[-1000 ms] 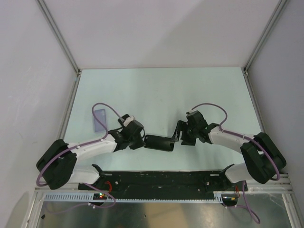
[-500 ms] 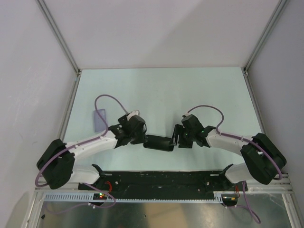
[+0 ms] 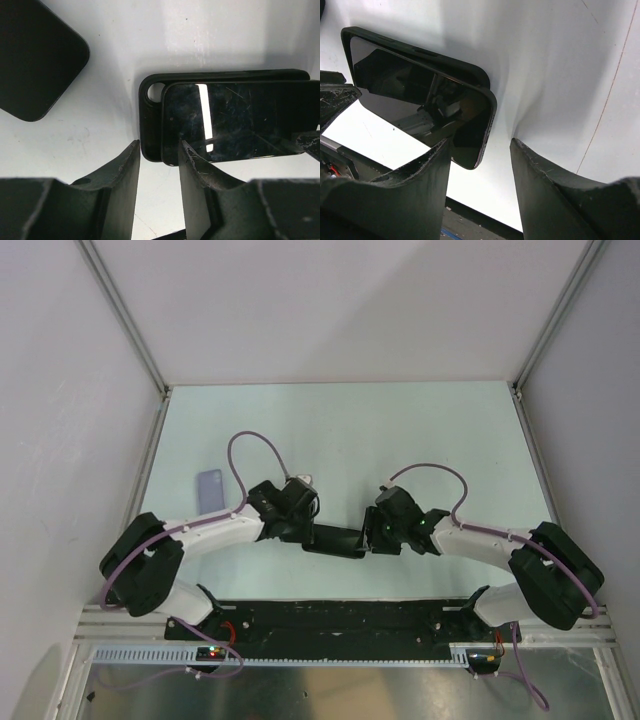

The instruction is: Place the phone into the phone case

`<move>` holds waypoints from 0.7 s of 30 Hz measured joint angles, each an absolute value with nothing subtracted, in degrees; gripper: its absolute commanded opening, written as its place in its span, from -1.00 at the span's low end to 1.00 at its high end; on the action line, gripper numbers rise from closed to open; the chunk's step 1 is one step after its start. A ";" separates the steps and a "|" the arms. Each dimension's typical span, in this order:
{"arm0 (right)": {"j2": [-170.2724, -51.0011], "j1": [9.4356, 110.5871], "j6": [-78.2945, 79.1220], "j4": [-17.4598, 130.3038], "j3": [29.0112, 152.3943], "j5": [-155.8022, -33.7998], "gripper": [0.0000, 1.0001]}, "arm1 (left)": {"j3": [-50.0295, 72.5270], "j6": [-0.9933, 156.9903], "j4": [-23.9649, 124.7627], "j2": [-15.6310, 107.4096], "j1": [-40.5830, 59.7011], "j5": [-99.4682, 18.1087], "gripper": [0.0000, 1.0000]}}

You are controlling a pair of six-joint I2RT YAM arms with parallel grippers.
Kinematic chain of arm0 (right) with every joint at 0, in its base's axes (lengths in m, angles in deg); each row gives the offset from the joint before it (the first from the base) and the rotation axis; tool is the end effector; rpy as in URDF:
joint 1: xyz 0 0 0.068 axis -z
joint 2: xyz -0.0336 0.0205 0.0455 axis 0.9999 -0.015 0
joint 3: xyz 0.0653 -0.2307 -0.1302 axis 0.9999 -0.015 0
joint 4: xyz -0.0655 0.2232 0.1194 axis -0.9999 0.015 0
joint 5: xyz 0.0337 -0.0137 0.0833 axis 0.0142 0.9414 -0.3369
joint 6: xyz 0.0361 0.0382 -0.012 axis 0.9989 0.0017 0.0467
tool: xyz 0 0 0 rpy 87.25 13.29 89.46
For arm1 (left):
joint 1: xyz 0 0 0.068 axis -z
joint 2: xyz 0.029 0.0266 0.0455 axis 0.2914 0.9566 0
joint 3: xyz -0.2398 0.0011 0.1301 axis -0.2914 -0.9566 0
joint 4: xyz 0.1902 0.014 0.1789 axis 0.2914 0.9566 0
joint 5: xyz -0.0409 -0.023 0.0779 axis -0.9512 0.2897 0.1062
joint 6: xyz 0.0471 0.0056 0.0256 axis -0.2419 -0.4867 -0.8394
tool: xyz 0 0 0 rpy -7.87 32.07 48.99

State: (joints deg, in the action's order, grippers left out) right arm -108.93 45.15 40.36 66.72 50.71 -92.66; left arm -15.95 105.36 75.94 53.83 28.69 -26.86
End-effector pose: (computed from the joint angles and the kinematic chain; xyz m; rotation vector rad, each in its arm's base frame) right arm 0.1797 0.1783 0.1578 0.0239 2.6884 0.7007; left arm 0.1916 -0.1910 0.1742 0.1243 2.6886 -0.3579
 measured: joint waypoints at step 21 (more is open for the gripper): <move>-108.84 43.01 40.58 66.18 50.64 -90.17 -0.04 | -17.70 103.46 77.10 52.37 27.83 -31.66 -0.17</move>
State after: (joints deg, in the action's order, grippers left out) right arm -108.84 43.01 40.58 66.18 50.64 -90.17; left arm -17.70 103.46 77.10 52.37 27.83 -31.66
